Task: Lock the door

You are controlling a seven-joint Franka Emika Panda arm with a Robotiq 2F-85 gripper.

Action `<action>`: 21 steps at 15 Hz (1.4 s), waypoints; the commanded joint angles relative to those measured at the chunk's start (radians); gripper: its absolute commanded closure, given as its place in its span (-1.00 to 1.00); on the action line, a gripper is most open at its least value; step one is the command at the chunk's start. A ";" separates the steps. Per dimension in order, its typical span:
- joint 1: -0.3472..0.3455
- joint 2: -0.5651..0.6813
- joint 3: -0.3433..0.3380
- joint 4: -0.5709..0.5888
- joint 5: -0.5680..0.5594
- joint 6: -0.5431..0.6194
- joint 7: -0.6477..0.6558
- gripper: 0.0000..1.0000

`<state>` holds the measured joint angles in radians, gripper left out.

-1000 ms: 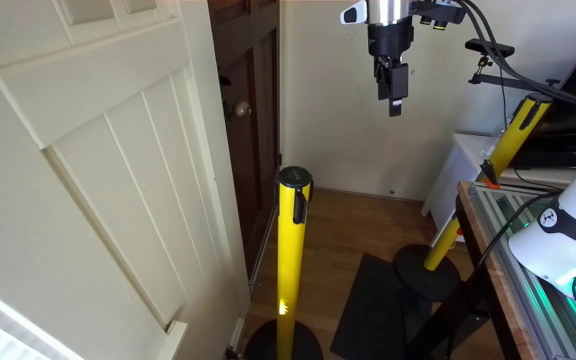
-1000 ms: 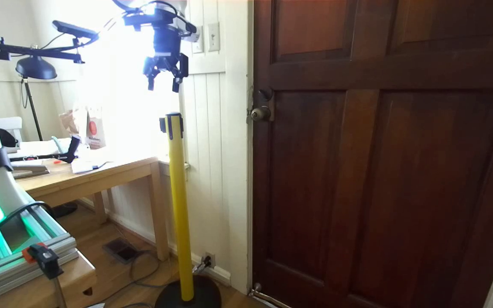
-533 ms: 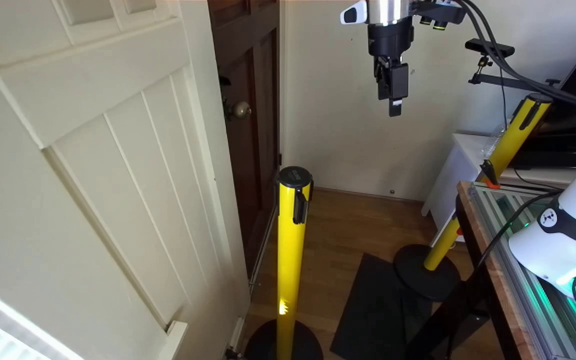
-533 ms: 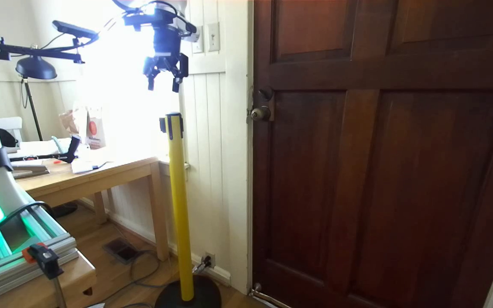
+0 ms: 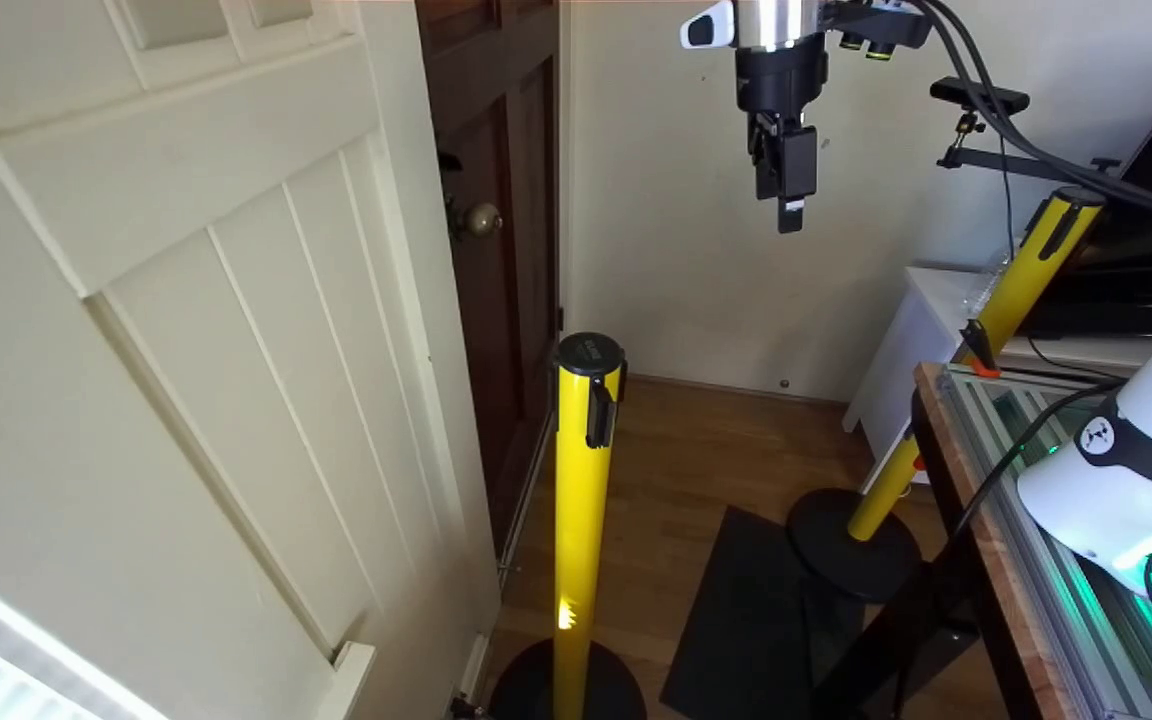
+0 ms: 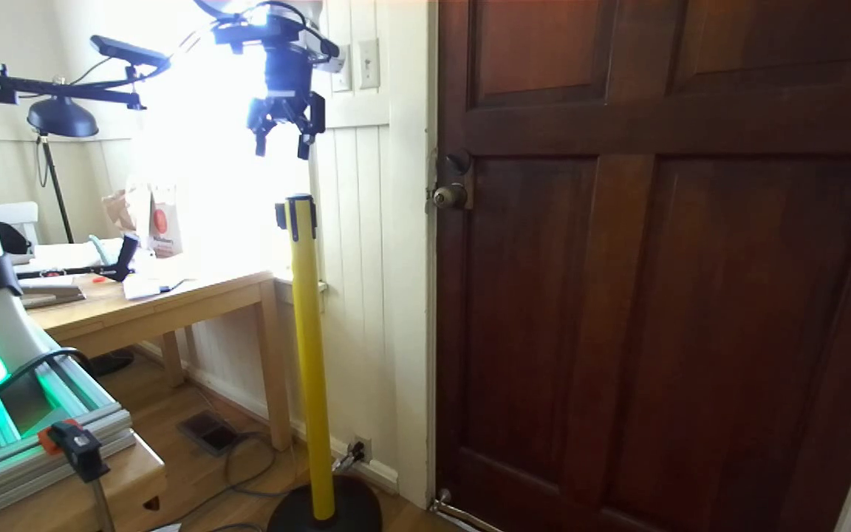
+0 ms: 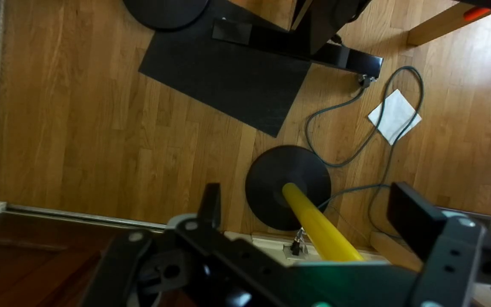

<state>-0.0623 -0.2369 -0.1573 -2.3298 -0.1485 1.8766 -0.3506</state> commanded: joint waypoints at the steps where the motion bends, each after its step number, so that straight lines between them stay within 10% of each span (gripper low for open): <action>1: -0.007 0.000 0.007 0.001 0.002 -0.001 -0.001 -1.00; 16: -0.007 0.000 0.007 0.001 0.002 -0.001 -0.001 -1.00; 21: -0.017 0.108 0.047 0.068 -0.196 0.226 0.135 -1.00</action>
<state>-0.0638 -0.2094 -0.1449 -2.3188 -0.2342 2.0002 -0.2941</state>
